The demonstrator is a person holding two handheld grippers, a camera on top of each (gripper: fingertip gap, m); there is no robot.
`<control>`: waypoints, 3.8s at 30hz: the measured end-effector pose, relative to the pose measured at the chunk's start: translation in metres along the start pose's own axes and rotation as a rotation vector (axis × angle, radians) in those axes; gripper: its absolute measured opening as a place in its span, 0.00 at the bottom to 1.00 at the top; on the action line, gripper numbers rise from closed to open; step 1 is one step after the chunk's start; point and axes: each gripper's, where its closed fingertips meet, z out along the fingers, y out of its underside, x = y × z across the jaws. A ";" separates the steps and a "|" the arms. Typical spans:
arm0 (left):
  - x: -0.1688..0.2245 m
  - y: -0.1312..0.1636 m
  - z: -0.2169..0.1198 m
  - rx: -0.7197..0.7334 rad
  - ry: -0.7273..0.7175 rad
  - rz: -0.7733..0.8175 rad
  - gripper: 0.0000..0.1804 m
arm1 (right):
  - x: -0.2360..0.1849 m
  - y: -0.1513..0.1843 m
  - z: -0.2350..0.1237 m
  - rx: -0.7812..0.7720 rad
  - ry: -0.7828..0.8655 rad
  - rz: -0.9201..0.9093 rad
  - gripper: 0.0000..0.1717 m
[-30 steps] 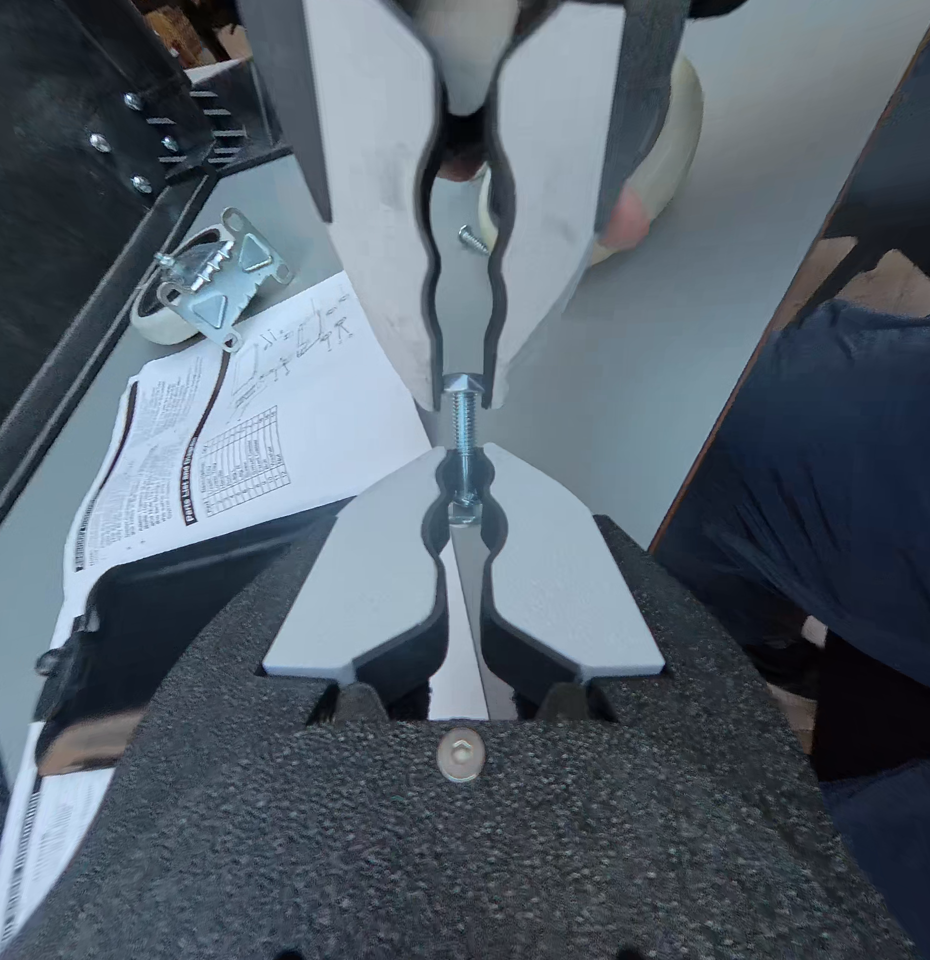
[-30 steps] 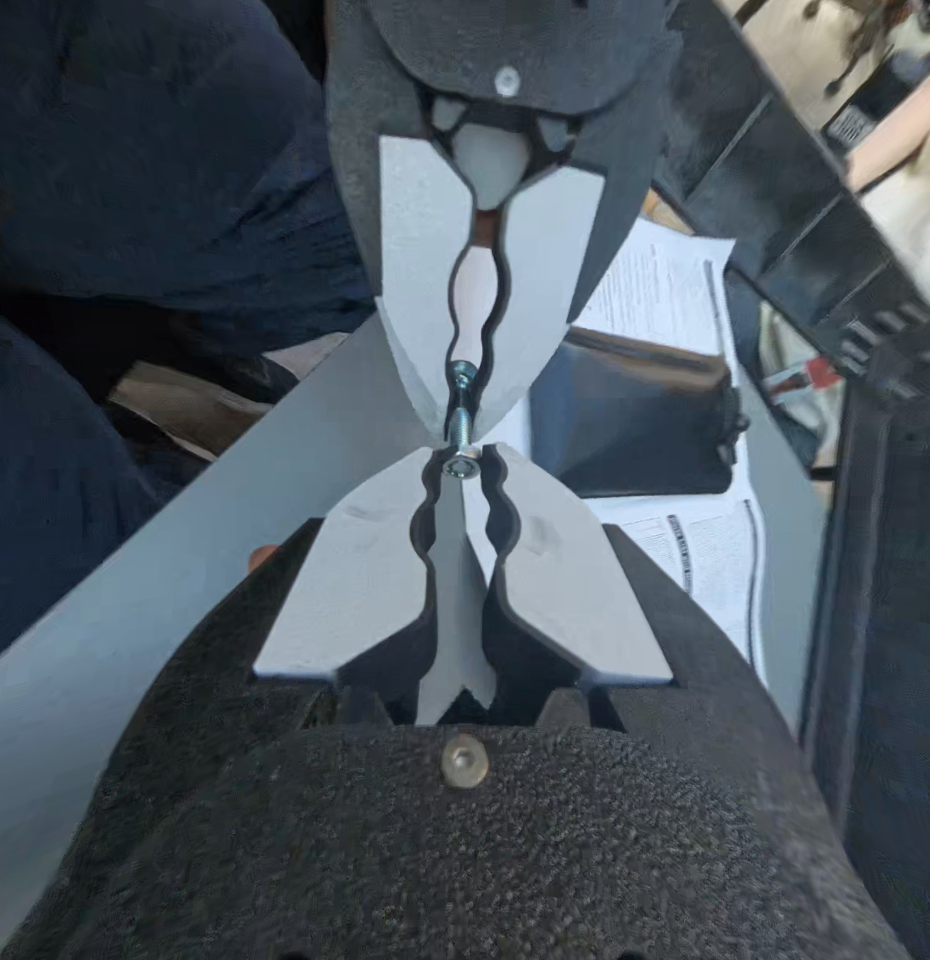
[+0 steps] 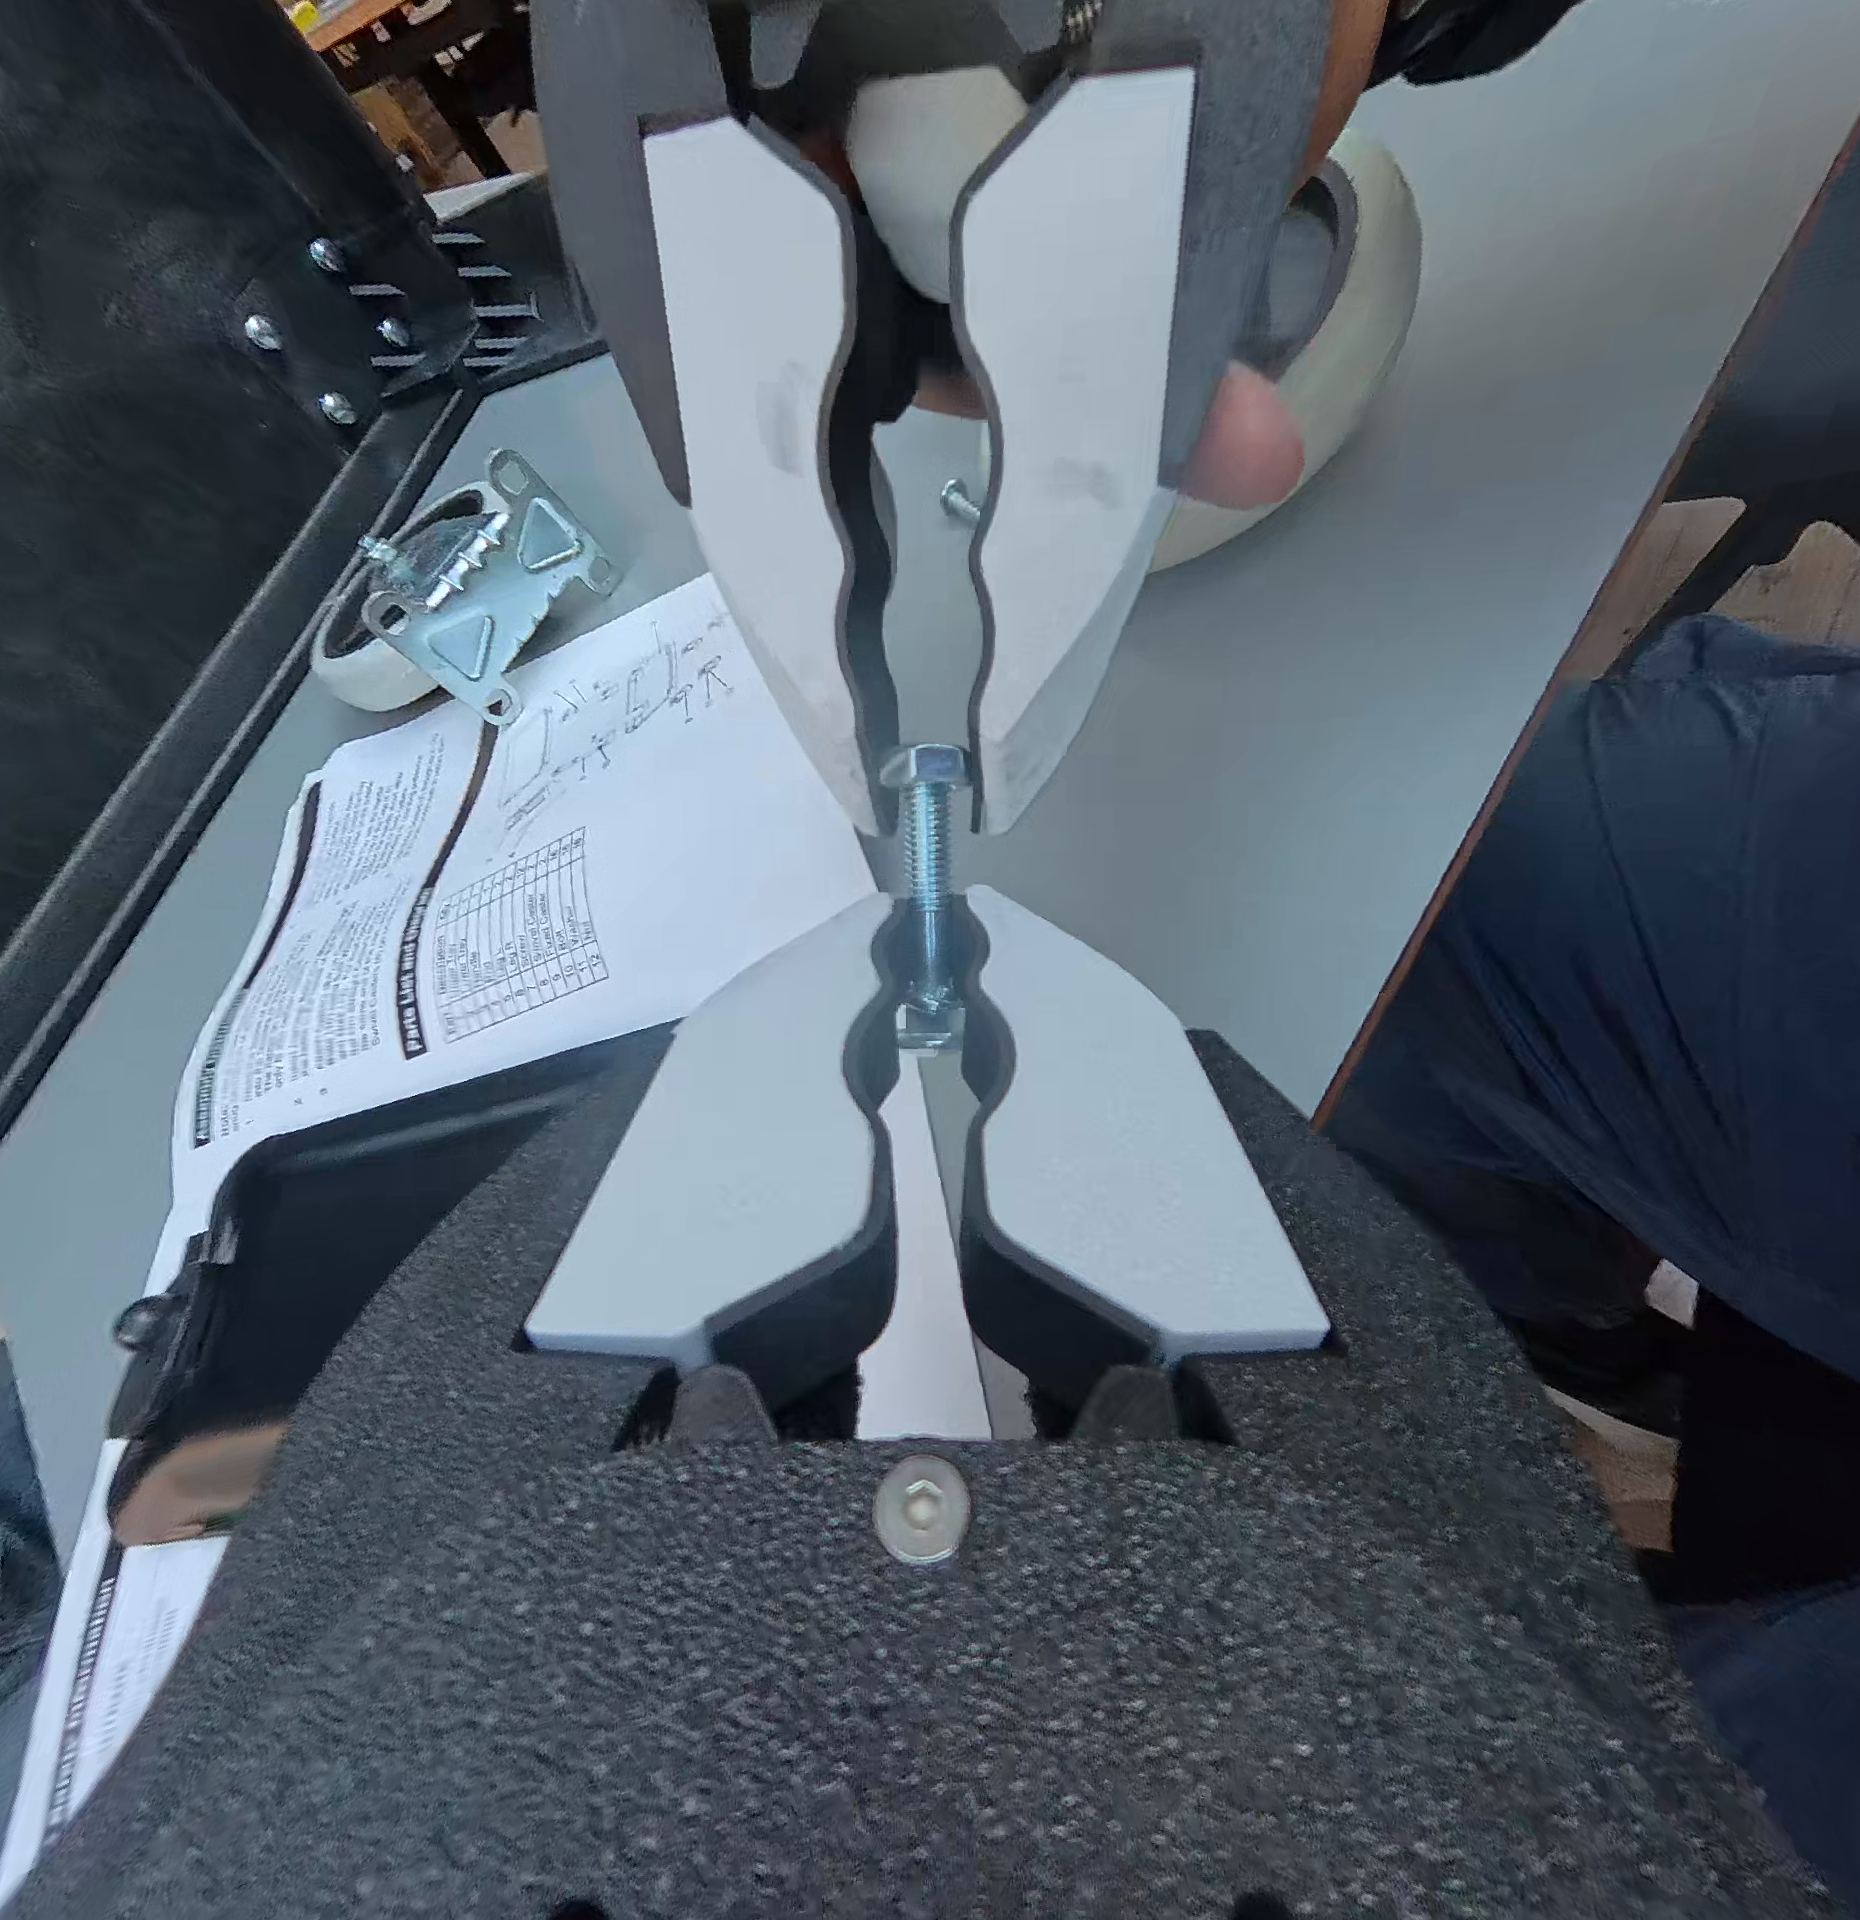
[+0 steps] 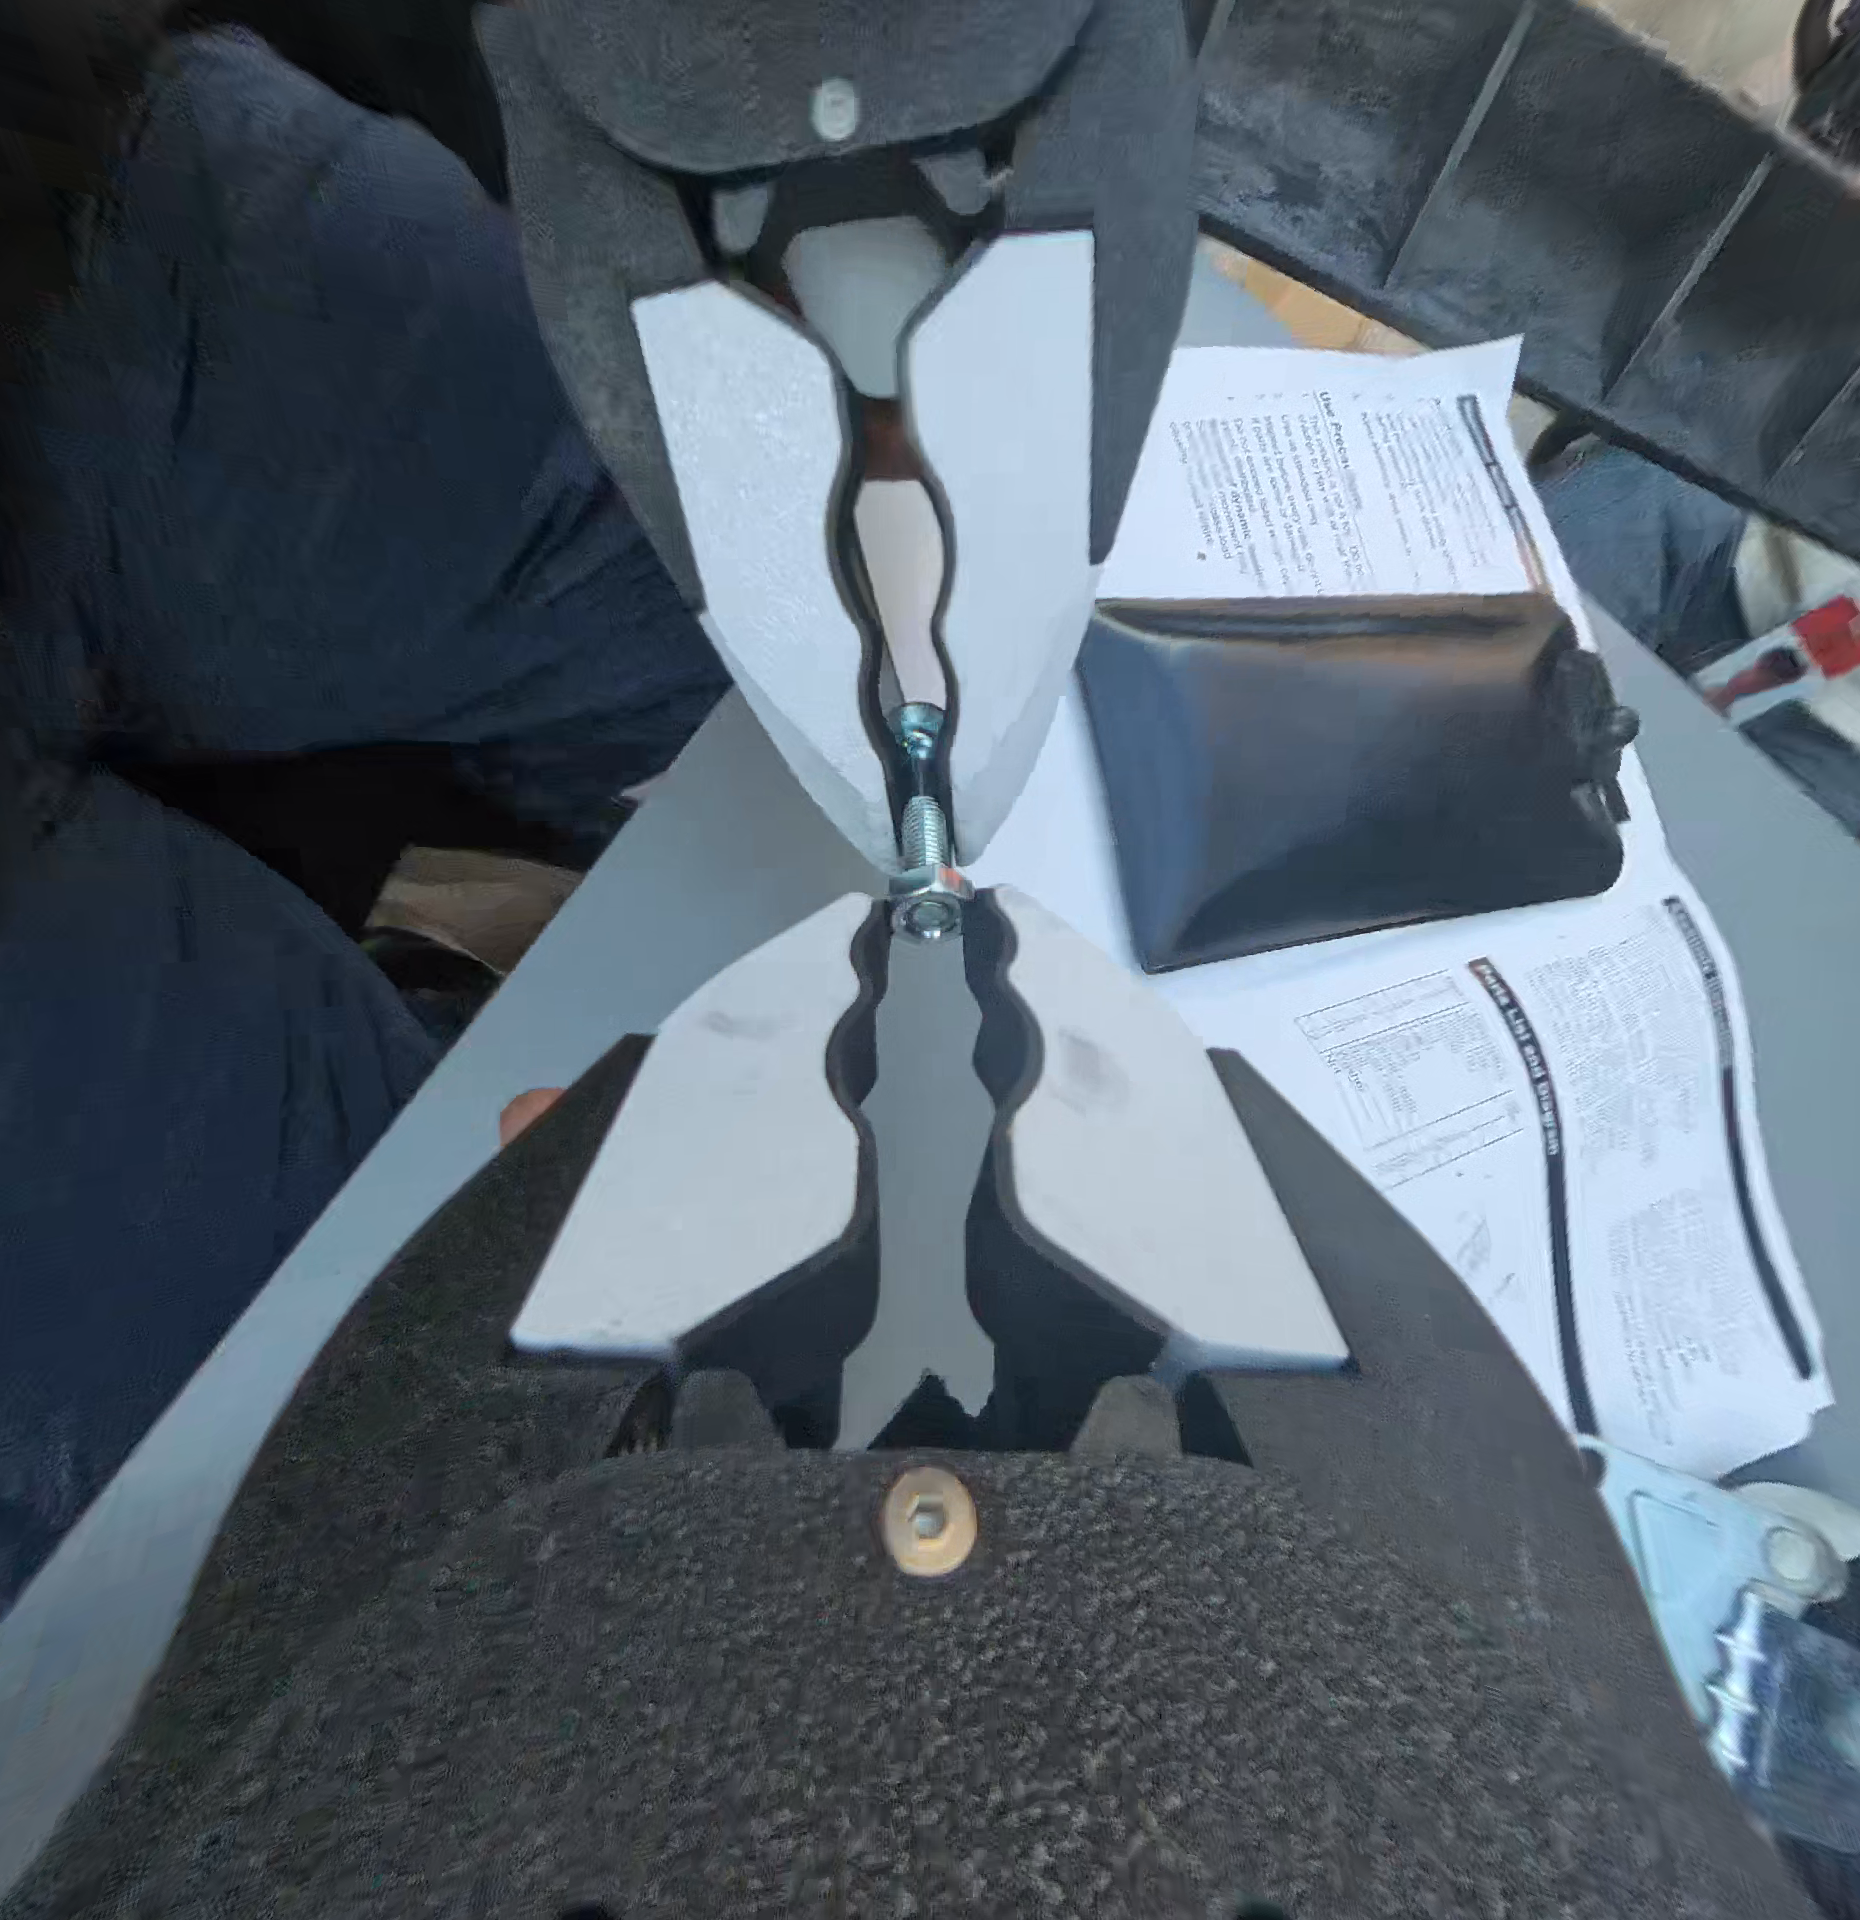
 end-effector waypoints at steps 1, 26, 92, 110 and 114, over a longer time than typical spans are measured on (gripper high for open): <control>0.005 0.001 0.001 0.004 0.050 -0.035 0.04 | -0.001 0.001 0.001 -0.021 0.034 -0.126 0.08; -0.004 0.003 -0.009 0.019 0.075 -0.096 0.04 | 0.010 -0.006 -0.011 0.018 0.173 -0.239 0.31; 0.017 -0.006 -0.005 0.052 0.228 -0.224 0.04 | -0.003 -0.005 -0.007 -0.135 0.304 -0.637 0.15; 0.016 -0.007 -0.002 0.054 0.174 -0.160 0.04 | 0.005 0.007 -0.004 -0.186 0.333 -0.571 0.13; 0.009 -0.005 -0.003 0.037 0.095 -0.061 0.04 | 0.002 0.007 -0.005 -0.101 0.236 -0.218 0.32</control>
